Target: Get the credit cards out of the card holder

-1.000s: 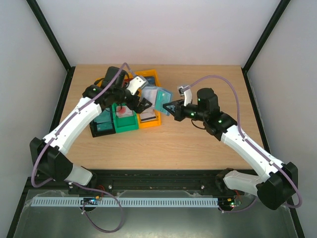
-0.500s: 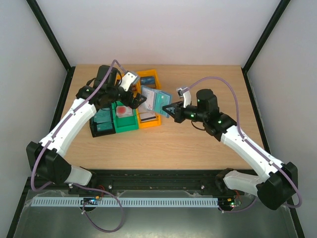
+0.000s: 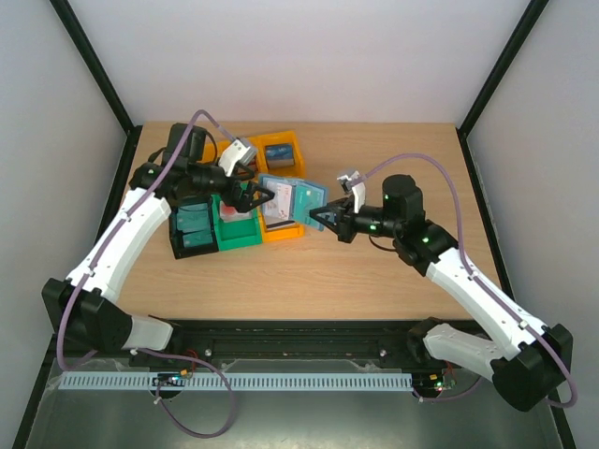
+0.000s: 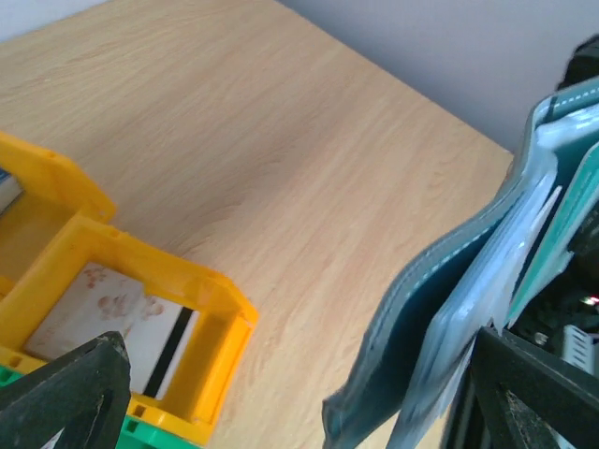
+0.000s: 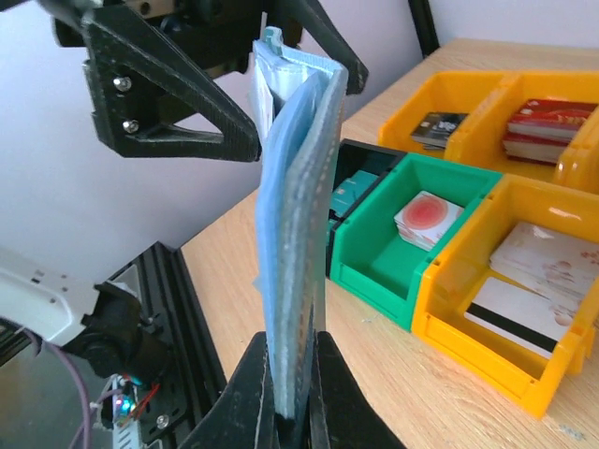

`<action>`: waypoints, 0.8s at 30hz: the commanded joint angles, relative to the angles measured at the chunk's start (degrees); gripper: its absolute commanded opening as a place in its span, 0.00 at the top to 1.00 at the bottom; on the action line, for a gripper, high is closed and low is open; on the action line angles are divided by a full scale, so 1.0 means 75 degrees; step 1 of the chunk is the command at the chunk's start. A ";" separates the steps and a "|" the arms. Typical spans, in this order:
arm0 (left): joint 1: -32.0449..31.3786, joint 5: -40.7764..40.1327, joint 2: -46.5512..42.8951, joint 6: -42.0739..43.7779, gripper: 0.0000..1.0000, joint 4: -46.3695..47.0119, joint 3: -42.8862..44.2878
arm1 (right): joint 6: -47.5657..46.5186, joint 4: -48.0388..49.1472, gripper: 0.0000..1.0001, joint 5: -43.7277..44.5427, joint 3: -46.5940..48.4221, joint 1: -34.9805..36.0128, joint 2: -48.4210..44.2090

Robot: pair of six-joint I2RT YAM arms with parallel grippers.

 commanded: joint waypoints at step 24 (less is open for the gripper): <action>0.0058 0.0779 -0.0118 -0.0741 0.98 0.0452 -0.0480 | 0.0867 0.0190 0.49 0.2150 0.0036 -0.0966 0.0353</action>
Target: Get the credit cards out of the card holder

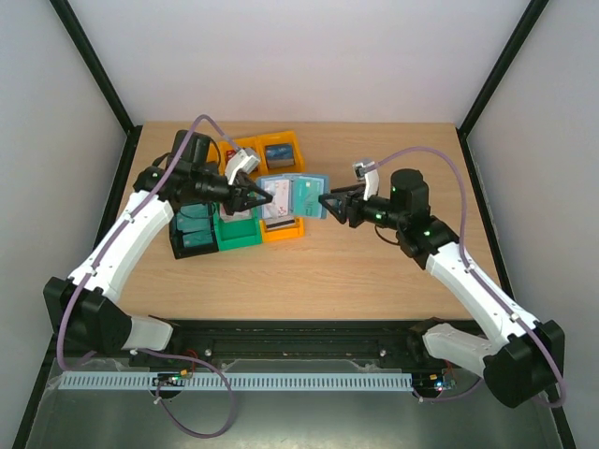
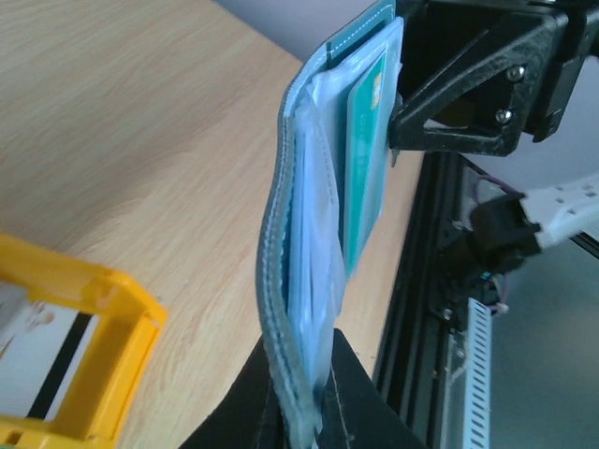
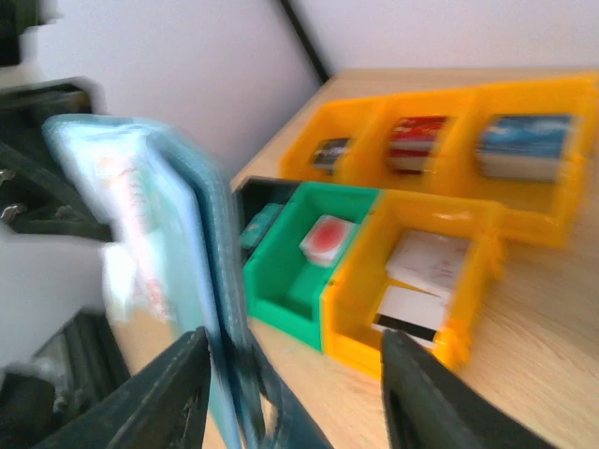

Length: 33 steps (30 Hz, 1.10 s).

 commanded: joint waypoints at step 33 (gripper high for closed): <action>-0.0075 0.0939 -0.0034 0.0073 0.98 -0.0068 0.0196 | 0.2589 0.4618 0.73 0.0233 -0.0420 0.1376 0.1617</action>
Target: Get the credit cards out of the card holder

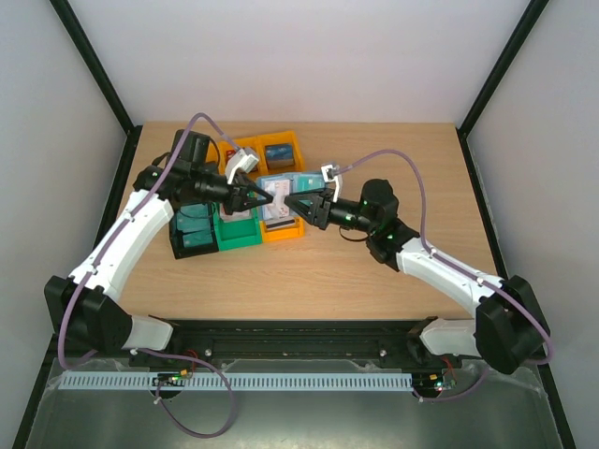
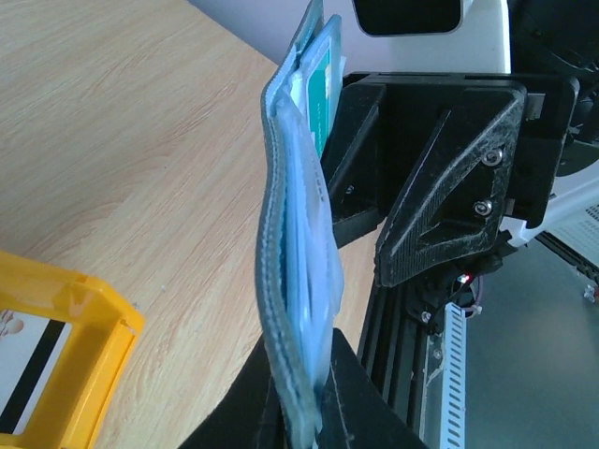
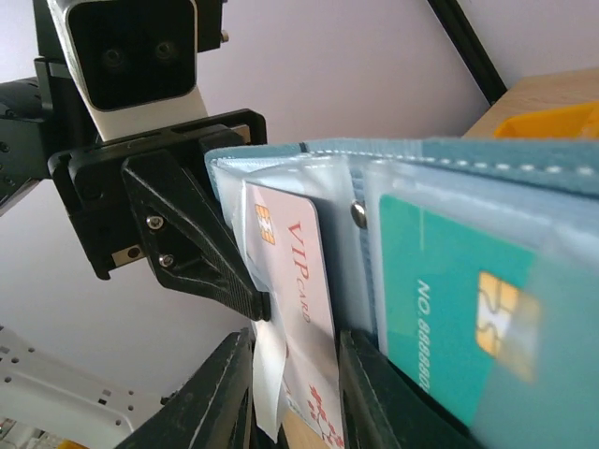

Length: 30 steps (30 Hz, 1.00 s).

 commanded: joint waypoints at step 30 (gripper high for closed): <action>-0.0346 0.0938 0.0136 0.0475 0.98 -0.0225 0.0169 | 0.0544 0.1276 0.98 -0.1530 0.0459 0.0241 0.0492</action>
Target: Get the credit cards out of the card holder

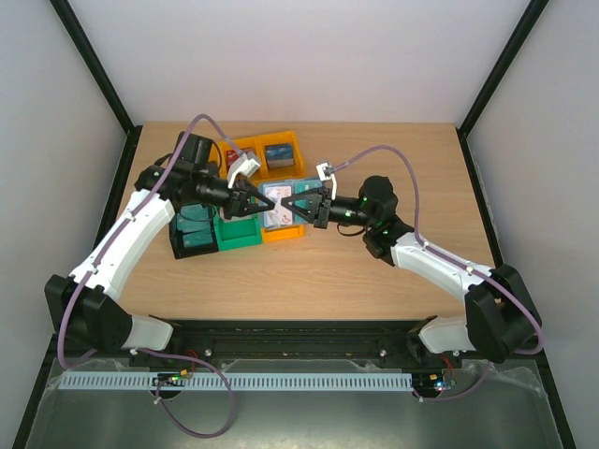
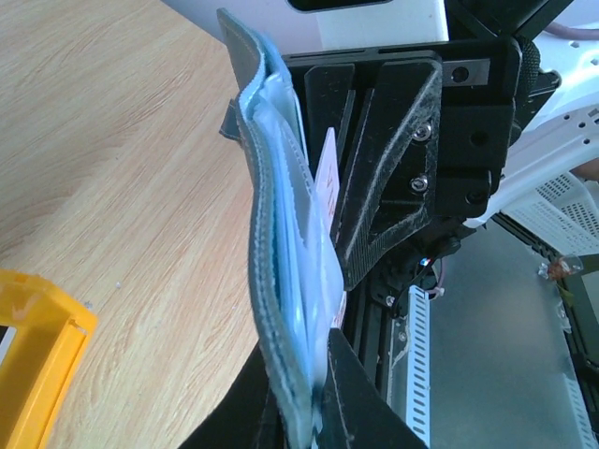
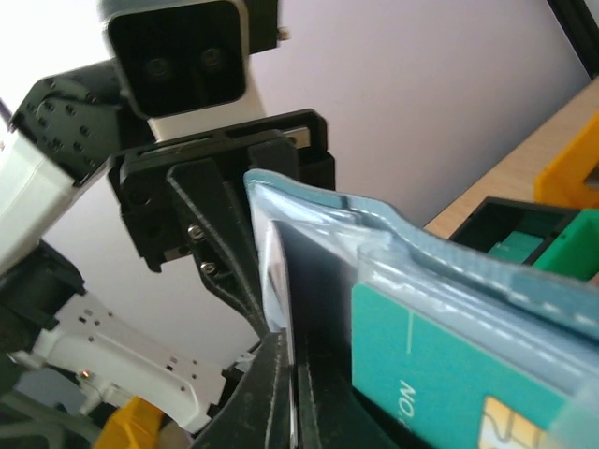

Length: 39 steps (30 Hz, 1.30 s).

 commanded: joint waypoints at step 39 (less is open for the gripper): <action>-0.0047 0.0116 0.0183 -0.1449 0.98 0.1673 -0.0761 | -0.2059 -0.3942 0.98 0.1416 0.0133 -0.1748 -0.2329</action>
